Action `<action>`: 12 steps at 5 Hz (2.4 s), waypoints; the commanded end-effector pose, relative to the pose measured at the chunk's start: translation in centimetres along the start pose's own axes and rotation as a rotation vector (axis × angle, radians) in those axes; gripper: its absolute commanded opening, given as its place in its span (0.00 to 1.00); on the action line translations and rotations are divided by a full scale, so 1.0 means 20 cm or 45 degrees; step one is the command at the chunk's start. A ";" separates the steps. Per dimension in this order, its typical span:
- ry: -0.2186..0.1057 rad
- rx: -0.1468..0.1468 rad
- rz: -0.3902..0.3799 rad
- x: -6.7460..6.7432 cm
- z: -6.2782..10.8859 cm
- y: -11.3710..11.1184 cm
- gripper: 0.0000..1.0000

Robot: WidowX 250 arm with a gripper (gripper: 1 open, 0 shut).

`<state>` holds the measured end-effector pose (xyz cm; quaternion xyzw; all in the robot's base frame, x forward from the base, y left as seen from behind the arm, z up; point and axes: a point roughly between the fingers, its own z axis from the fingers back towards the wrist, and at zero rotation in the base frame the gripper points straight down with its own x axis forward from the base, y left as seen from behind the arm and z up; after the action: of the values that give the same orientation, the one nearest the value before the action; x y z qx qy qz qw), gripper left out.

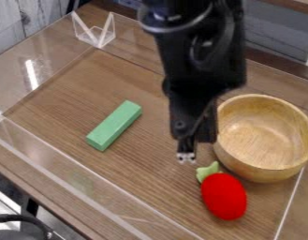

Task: Move the red object to the left side of the table

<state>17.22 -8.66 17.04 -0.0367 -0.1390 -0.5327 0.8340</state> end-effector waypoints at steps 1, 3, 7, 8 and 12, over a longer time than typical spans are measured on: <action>-0.035 0.015 -0.049 0.00 0.03 0.03 0.00; -0.047 0.015 0.011 0.07 -0.05 0.00 1.00; -0.037 0.000 0.240 0.06 -0.39 -0.03 1.00; -0.043 -0.019 0.276 0.06 -0.39 -0.01 1.00; -0.005 -0.169 0.323 0.05 -0.51 0.07 1.00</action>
<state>19.96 -10.91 6.84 -0.1120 -0.0805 -0.4290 0.8927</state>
